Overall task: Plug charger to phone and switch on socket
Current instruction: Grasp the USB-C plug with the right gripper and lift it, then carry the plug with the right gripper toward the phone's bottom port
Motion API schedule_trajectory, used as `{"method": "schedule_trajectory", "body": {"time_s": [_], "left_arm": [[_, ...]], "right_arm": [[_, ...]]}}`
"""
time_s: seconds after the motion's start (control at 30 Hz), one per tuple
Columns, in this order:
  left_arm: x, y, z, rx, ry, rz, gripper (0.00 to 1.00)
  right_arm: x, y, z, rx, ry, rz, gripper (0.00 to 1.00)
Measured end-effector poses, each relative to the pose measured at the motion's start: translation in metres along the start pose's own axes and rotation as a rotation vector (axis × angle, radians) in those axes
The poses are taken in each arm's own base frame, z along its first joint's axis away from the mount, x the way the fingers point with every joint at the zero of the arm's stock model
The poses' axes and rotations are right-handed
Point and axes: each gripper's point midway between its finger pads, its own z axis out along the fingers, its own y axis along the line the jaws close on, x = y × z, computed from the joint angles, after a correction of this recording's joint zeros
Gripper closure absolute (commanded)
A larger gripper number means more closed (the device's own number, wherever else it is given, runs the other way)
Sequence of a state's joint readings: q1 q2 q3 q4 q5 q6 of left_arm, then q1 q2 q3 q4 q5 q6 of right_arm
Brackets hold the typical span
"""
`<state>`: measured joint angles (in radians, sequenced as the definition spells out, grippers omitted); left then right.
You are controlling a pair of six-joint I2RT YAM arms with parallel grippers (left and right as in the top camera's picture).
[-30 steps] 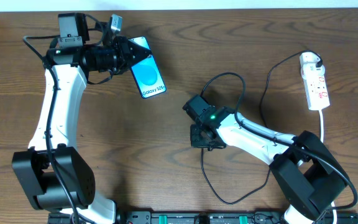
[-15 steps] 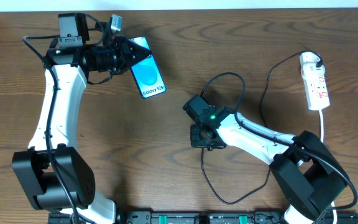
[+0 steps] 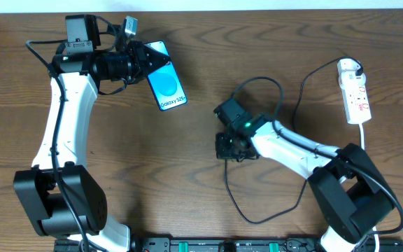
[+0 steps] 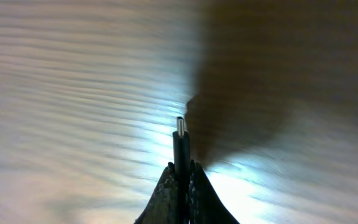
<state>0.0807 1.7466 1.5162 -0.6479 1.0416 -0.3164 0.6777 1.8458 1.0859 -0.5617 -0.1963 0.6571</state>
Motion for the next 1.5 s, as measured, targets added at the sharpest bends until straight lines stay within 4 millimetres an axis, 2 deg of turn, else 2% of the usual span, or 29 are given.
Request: {"method": "schedule_trajectory", "body": {"time_s": [0.1,0.27,0.5,0.67,0.9,1.2,1.5], "left_arm": [[0.000,-0.002,0.000,0.012,0.002,0.004,0.93],[-0.005,-0.011,0.000,0.056,-0.009,0.047,0.93],[-0.017,-0.037,-0.003,0.174,-0.036,0.167,0.93],[-0.027,-0.052,-0.007,0.231,-0.061,0.194,0.93],[-0.045,-0.071,-0.013,0.287,-0.114,0.217,0.93],[-0.063,-0.101,-0.026,0.368,-0.176,0.244,0.93],[-0.066,-0.108,-0.029,0.392,-0.181,0.216,0.93]], "right_arm": [[-0.009,0.023,-0.005,-0.176,0.016,-0.074,0.99],[-0.027,0.056,-0.029,-0.479,0.004,-0.191,0.97],[-0.050,0.085,-0.076,-0.814,-0.068,-0.328,0.98],[-0.058,0.101,-0.106,-0.978,-0.118,-0.417,0.98],[-0.063,0.122,-0.141,-1.127,-0.171,-0.512,0.98],[-0.067,0.135,-0.170,-1.218,-0.189,-0.530,0.99],[-0.071,0.146,-0.204,-1.298,-0.243,-0.564,0.99]]}}
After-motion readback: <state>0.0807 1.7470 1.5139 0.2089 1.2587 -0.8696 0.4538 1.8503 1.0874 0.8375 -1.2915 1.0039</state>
